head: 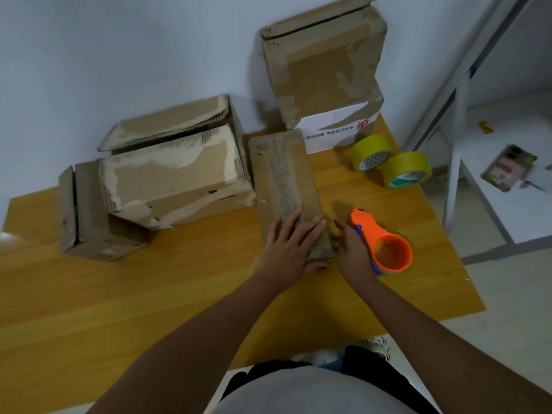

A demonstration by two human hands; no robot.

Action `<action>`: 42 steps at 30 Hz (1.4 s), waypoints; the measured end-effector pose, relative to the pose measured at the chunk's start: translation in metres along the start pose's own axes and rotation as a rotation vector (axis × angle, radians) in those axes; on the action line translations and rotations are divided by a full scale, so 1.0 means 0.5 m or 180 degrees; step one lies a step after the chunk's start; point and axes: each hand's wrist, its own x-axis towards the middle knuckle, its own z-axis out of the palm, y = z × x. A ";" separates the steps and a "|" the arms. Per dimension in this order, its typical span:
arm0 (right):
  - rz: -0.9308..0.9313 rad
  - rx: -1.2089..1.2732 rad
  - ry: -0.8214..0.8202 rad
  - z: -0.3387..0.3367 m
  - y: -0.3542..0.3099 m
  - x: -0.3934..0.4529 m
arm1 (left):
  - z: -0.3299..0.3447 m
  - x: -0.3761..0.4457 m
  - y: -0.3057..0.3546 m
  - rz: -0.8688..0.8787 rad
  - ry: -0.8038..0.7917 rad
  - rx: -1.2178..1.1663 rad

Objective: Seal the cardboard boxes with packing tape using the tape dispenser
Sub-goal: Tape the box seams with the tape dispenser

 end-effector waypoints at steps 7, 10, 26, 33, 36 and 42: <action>0.0138 0.0257 0.0014 0.014 -0.024 -0.118 | -0.005 -0.001 0.001 0.0024 0.0023 -0.0035; 0.0063 0.0049 -0.0333 0.010 -0.040 -0.106 | -0.013 -0.001 0.005 0.0043 0.0048 -0.0018; 0.0726 0.1006 -0.0369 -0.013 -0.075 -0.067 | -0.009 -0.002 0.004 0.0021 0.0017 0.0083; 0.0354 0.0123 -0.0105 -0.006 -0.069 -0.066 | -0.017 0.000 0.006 0.0036 -0.0148 0.0023; 0.0336 -0.0266 -0.0344 -0.018 -0.068 -0.060 | -0.053 0.014 -0.006 0.0097 -0.0303 -0.0761; -0.0663 -0.1092 -0.0186 -0.041 -0.092 -0.095 | -0.114 -0.057 -0.096 -0.1615 0.1183 -0.3621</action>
